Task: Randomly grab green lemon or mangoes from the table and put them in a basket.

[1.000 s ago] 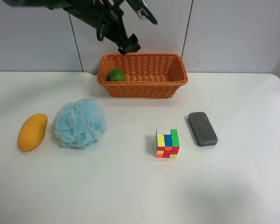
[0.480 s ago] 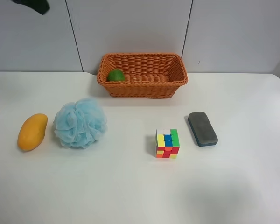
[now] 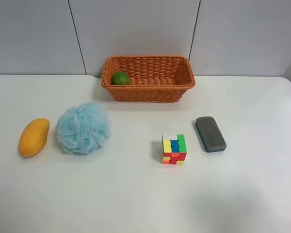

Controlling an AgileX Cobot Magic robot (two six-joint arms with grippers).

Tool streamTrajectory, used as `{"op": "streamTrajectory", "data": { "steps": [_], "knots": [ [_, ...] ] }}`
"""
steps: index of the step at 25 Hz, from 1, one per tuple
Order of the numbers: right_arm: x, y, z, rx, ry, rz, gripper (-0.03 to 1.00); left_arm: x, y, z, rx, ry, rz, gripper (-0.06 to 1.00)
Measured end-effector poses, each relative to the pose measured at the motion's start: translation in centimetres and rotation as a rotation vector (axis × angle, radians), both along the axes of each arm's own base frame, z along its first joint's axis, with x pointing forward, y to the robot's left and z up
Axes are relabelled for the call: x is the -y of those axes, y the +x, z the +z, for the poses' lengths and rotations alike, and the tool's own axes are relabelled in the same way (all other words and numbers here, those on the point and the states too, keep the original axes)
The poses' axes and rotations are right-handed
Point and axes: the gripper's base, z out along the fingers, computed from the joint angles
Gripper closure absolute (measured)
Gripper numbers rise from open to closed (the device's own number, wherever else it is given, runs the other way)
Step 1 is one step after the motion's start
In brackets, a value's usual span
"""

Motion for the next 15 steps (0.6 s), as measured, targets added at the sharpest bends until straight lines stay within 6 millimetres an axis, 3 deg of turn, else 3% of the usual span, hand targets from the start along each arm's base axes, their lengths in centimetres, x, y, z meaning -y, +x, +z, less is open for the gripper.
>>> {"op": "streamTrajectory", "data": {
  "steps": [2, 6, 10, 15],
  "knots": [
    [0.0, 0.0, 0.0, 0.0, 0.0, 0.0, -0.02, 0.3, -3.9, -1.1, 0.066, -0.042, 0.043, -0.05],
    [0.0, 0.0, 0.0, 0.0, 0.0, 0.0, -0.02, 1.5, -9.1, -4.2, 0.187, -0.16, 0.066, -0.05],
    [0.0, 0.0, 0.0, 0.0, 0.0, 0.0, -0.02, 2.0, -11.8, -7.6, 0.24, -0.268, 0.104, -0.05],
    [0.0, 0.0, 0.0, 0.0, 0.0, 0.0, -0.02, 2.4, -13.4, -12.0, 0.248, -0.348, 0.134, -0.05]
  ]
}}
